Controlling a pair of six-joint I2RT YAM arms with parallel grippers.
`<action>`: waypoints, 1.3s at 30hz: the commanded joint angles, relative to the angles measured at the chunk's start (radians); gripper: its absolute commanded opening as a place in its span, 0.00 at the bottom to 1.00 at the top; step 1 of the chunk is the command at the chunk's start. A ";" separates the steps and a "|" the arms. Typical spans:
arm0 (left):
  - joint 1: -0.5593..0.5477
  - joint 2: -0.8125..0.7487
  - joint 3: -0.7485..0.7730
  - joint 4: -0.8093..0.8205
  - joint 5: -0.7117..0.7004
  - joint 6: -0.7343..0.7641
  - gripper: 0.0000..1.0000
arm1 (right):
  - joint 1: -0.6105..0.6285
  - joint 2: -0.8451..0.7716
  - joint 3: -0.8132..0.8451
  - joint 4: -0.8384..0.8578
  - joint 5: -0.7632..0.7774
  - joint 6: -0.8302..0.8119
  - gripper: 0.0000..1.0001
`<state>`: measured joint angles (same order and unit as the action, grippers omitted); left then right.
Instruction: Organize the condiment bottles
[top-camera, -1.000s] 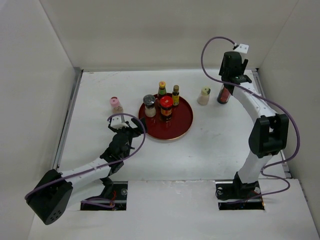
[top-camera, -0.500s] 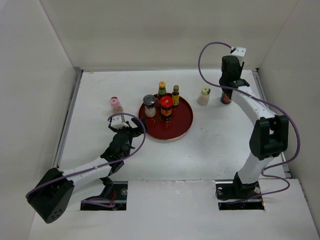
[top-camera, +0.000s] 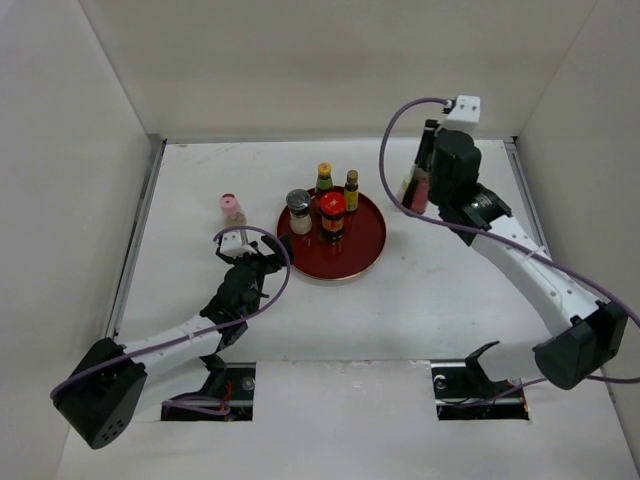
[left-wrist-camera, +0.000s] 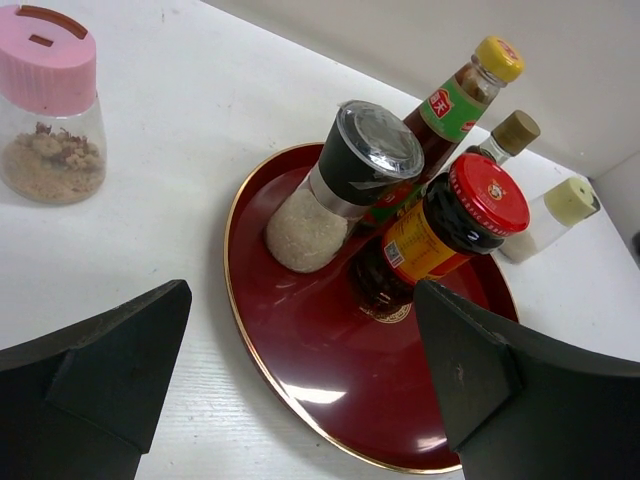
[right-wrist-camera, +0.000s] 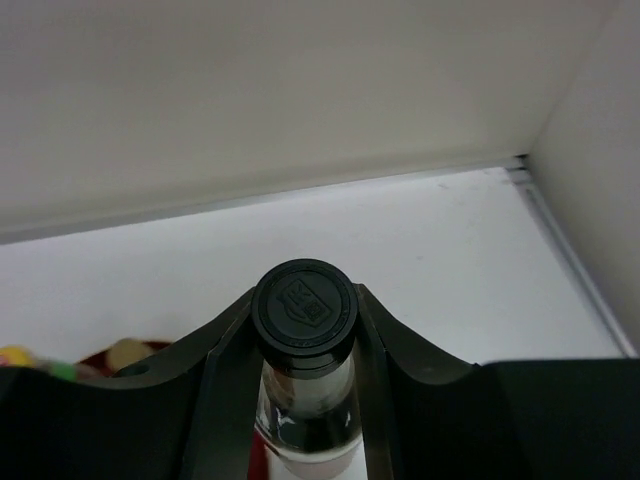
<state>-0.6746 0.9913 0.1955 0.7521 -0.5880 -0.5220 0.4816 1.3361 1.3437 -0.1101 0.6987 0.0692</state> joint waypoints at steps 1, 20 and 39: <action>0.000 -0.034 0.007 0.044 0.014 -0.010 0.95 | 0.086 0.029 -0.006 0.159 -0.086 0.073 0.19; -0.007 -0.056 0.001 0.039 0.007 -0.007 0.95 | 0.212 0.273 -0.047 0.401 -0.064 0.087 0.19; 0.005 -0.036 0.004 0.041 0.013 -0.010 0.95 | 0.216 0.141 -0.192 0.383 -0.079 0.110 0.79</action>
<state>-0.6743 0.9524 0.1955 0.7521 -0.5858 -0.5240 0.6937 1.5936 1.1725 0.2314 0.6163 0.1604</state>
